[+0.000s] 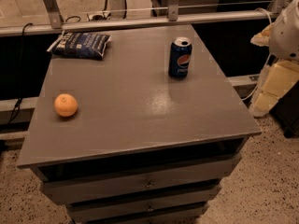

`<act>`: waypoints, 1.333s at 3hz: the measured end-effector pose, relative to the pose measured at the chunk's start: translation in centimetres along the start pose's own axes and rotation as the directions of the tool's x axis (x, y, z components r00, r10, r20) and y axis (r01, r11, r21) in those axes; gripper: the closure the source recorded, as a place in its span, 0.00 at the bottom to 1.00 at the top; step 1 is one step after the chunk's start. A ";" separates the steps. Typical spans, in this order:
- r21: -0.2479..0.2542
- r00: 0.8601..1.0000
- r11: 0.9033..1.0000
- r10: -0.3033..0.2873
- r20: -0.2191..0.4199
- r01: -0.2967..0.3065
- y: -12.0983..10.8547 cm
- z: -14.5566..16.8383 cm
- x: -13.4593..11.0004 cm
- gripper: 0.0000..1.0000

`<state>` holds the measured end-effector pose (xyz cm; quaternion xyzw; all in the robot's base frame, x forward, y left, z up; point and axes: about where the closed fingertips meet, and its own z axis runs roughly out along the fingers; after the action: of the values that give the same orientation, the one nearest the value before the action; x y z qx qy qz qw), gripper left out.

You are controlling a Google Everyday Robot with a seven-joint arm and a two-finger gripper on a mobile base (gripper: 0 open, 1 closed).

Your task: Knock pepsi can over

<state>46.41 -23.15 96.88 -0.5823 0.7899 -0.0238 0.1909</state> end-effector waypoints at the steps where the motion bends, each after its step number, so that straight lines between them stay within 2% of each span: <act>1: 0.040 0.991 0.995 0.086 0.106 -0.090 -5.0 2.1 1.4 0.00; 2: 0.031 0.954 0.983 0.170 0.248 -0.183 -10.0 4.7 1.6 0.00; 3: -0.024 0.897 0.972 0.223 0.382 -0.232 -13.3 7.6 -0.3 0.00; 4: -0.083 0.831 0.967 0.249 0.497 -0.241 -15.2 10.6 -3.0 0.00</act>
Offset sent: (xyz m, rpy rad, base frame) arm 0.1688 -0.0548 -0.0340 0.4851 -0.1327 -0.1730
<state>64.48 -23.24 91.85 -0.4639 0.7807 0.1601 0.3868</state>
